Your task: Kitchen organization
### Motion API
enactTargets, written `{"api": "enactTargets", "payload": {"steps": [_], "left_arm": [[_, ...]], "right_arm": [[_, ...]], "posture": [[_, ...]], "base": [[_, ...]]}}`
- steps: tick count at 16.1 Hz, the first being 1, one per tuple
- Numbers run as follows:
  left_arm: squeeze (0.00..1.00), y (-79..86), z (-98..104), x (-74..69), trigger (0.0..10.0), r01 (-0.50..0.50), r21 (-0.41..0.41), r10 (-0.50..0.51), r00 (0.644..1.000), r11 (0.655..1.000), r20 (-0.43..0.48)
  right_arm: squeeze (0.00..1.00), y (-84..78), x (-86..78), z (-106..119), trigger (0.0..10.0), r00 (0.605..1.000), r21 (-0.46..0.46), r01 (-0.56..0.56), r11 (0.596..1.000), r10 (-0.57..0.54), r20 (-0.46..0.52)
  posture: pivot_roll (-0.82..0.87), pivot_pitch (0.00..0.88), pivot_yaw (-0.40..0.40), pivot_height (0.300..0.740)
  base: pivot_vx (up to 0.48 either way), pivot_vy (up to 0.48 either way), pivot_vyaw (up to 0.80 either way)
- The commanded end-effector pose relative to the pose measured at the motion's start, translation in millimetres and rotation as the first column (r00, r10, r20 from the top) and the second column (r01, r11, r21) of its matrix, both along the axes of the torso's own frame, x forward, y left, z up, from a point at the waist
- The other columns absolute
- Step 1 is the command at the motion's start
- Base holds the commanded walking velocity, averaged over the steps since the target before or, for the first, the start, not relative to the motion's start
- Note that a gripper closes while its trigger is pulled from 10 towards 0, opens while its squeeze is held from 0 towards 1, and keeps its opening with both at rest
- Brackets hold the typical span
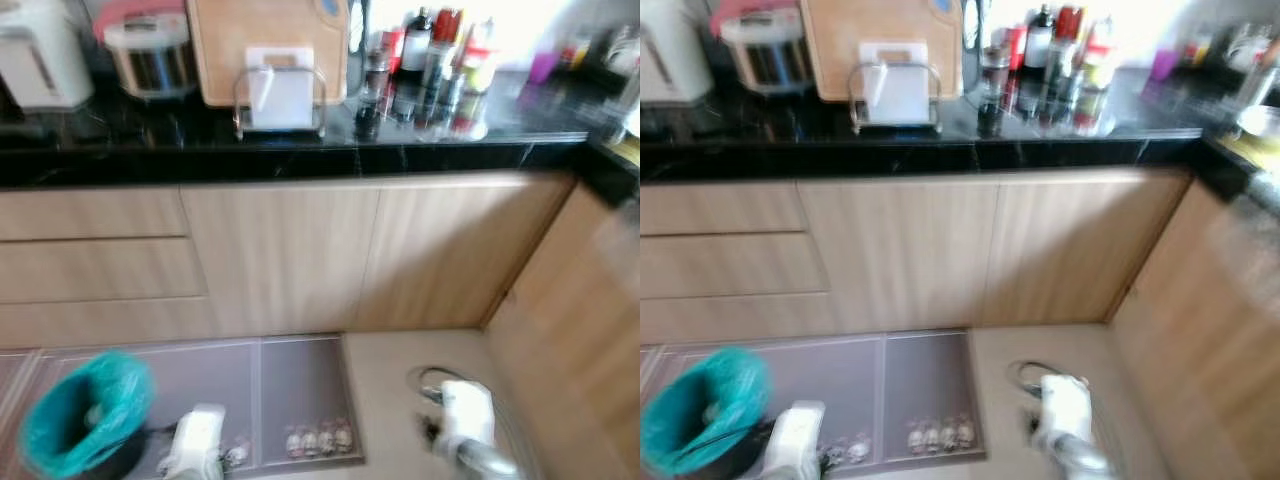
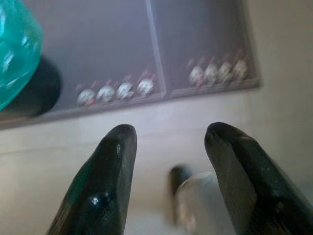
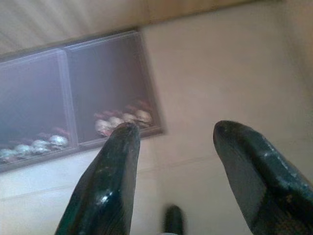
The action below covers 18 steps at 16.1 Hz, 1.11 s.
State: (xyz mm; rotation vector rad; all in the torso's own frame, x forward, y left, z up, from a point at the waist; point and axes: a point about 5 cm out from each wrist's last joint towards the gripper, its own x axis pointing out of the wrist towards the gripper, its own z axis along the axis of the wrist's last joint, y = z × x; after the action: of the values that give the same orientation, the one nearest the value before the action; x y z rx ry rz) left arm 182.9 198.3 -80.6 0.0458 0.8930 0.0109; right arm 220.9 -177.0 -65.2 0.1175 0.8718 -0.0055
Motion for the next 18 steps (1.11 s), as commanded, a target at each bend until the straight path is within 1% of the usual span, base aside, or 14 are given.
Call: {"api": "enactTargets", "payload": {"steps": [1,3,6,18], "left_arm": [[0.00,-9.9,4.3,11.0,10.0,0.013,-0.020,-0.013,0.999,1.000,0.034],[0.00,-10.7,4.1,10.8,10.0,0.014,-0.021,-0.014,0.999,1.000,0.034],[0.00,-11.4,4.0,10.7,10.0,0.019,-0.024,-0.018,0.999,1.000,0.035],[0.00,-10.0,2.2,6.9,10.0,0.021,-0.030,-0.020,1.000,0.999,0.021]], "right_arm": [[0.00,-12.9,0.9,2.1,10.0,1.000,-0.031,0.014,0.999,-0.014,0.006],[0.00,-13.4,0.9,2.2,10.0,1.000,-0.033,0.013,0.999,-0.013,0.005],[0.00,-13.7,0.6,2.0,10.0,1.000,-0.033,0.013,0.999,-0.013,0.001],[0.00,-13.3,-0.2,1.3,10.0,1.000,-0.032,0.003,0.999,-0.004,-0.013]], "posture": [[-0.01,0.000,0.013,0.740],[-0.01,0.000,0.013,0.740],[-0.01,0.000,0.013,0.740],[0.00,0.000,0.014,0.740]], "base": [[0.292,0.000,0.00],[0.291,0.000,0.00],[0.000,0.000,0.00],[0.000,0.000,-0.72]]}}
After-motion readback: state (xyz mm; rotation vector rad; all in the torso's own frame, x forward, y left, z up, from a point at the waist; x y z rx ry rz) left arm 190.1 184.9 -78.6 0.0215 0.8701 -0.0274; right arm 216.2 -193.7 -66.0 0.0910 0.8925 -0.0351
